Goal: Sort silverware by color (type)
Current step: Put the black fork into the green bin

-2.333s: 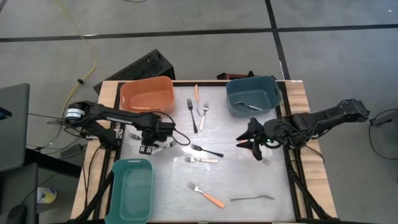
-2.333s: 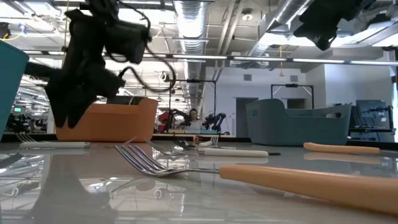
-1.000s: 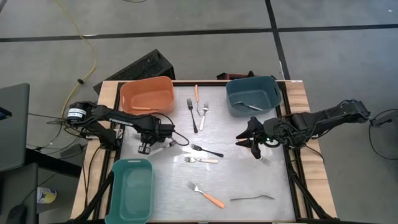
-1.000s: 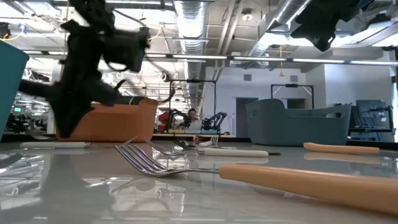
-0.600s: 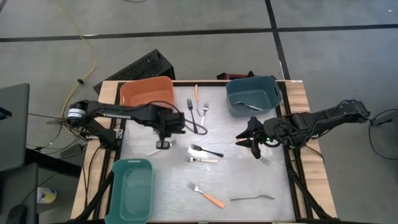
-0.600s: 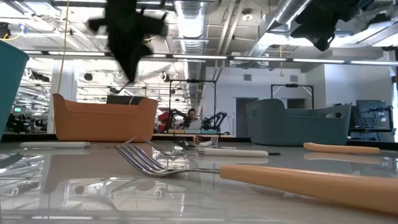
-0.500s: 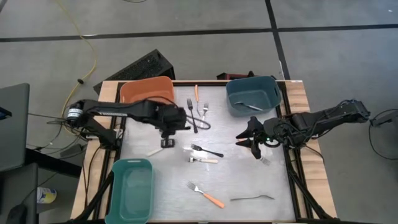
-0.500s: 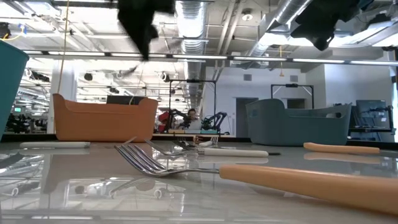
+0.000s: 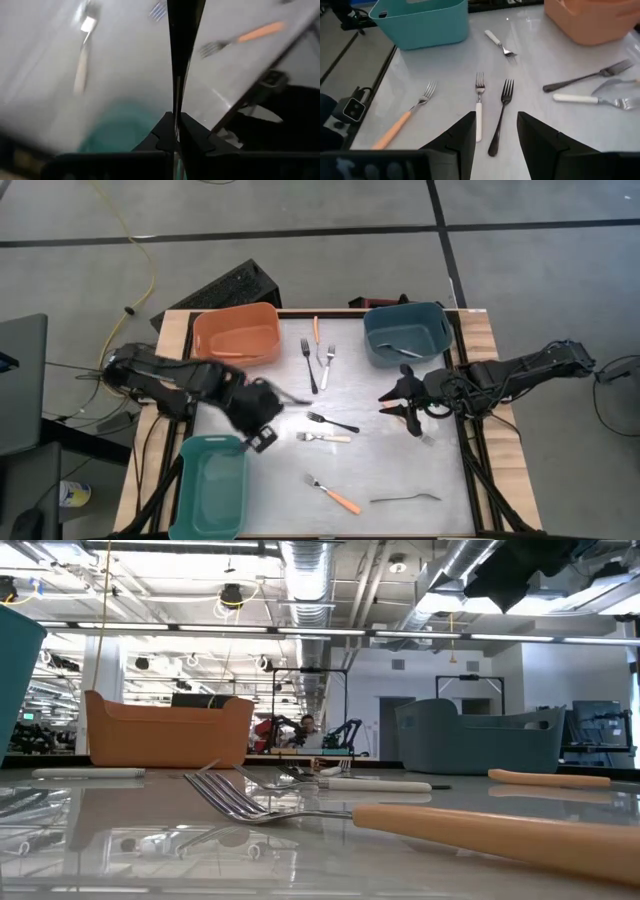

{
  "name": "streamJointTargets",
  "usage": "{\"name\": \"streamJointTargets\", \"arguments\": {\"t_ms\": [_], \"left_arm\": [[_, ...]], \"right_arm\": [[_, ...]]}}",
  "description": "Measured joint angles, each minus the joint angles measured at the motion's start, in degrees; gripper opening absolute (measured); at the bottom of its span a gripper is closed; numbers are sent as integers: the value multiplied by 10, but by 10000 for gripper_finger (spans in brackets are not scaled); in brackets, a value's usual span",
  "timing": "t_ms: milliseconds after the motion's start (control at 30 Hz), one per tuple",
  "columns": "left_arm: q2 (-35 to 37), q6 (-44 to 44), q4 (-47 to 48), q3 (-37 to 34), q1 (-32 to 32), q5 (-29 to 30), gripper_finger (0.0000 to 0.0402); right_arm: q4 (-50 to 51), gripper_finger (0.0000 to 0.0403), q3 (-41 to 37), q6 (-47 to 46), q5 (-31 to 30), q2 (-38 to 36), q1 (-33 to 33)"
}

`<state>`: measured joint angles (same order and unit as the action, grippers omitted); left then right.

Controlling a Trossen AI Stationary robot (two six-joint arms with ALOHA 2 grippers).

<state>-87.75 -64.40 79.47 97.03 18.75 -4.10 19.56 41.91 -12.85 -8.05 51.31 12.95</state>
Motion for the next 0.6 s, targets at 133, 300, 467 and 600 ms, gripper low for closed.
{"name": "streamJointTargets", "arguments": {"t_ms": [133, 300, 467, 600], "left_arm": [[0, -174, 53, 0, 91, 20, 0], [0, -367, 60, -37, 193, 34, 0], [1, -494, -28, -124, 269, 30, 0], [2, -537, -128, -211, 299, 16, 0]], "right_arm": [[-24, 166, 0, 45, 0, 0, 0], [-51, 166, 0, 101, 0, 0, -2], [-55, 166, 0, 103, 1, 0, -19], [-55, 166, 0, 83, 2, 0, -29]]}}
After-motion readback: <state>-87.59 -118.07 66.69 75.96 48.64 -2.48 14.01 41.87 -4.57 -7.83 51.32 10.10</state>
